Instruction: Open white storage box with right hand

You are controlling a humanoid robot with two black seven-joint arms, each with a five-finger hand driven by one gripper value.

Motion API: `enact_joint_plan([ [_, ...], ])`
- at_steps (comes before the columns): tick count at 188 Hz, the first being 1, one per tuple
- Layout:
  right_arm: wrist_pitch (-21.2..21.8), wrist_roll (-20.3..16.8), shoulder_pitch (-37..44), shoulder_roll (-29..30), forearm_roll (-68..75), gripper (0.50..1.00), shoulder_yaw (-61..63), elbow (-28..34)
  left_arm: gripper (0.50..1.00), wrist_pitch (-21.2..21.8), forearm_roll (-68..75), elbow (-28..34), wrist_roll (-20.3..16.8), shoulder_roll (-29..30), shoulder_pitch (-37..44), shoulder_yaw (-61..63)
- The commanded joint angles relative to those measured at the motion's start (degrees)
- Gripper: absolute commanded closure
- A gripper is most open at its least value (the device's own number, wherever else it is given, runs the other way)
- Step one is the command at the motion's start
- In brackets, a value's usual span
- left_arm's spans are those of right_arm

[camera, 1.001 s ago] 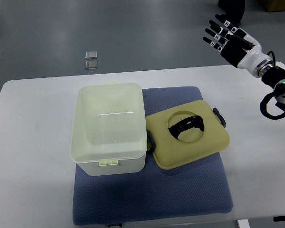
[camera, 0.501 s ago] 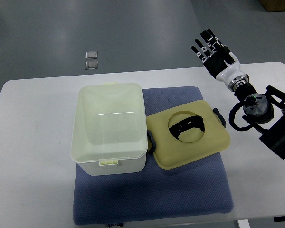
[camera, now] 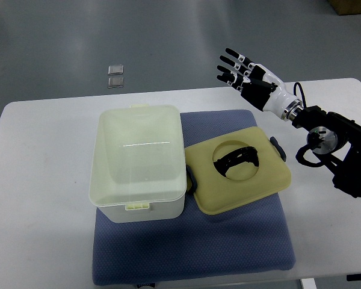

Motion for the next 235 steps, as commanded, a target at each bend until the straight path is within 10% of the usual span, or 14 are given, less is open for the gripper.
enact_joint_plan([
  [1, 0.01, -2.45, 1.89, -1.21, -1.96, 0.556, -2.18, -0.01, 0.500, 0.01, 0.05, -0.03, 0.00, 0.00, 0.00, 0.02],
  [54, -1.39, -8.87, 2.68, -0.51, 0.41, 0.556, -1.83, -3.79, 0.500, 0.01, 0.05, 0.06, 0.00, 0.00, 0.00, -0.15],
  [95, -14.49, -9.04, 2.68, 0.54, 9.90, 0.556, -1.74, -4.85, 0.500, -0.08, 0.14, -0.03, 0.00, 0.00, 0.00, -0.07],
  [235, -15.19, -8.08, -1.10, 5.64, 11.57, 0.556, 9.95, -4.93, 0.500, 0.01, 0.05, -0.03, 0.00, 0.00, 0.00, -0.07],
])
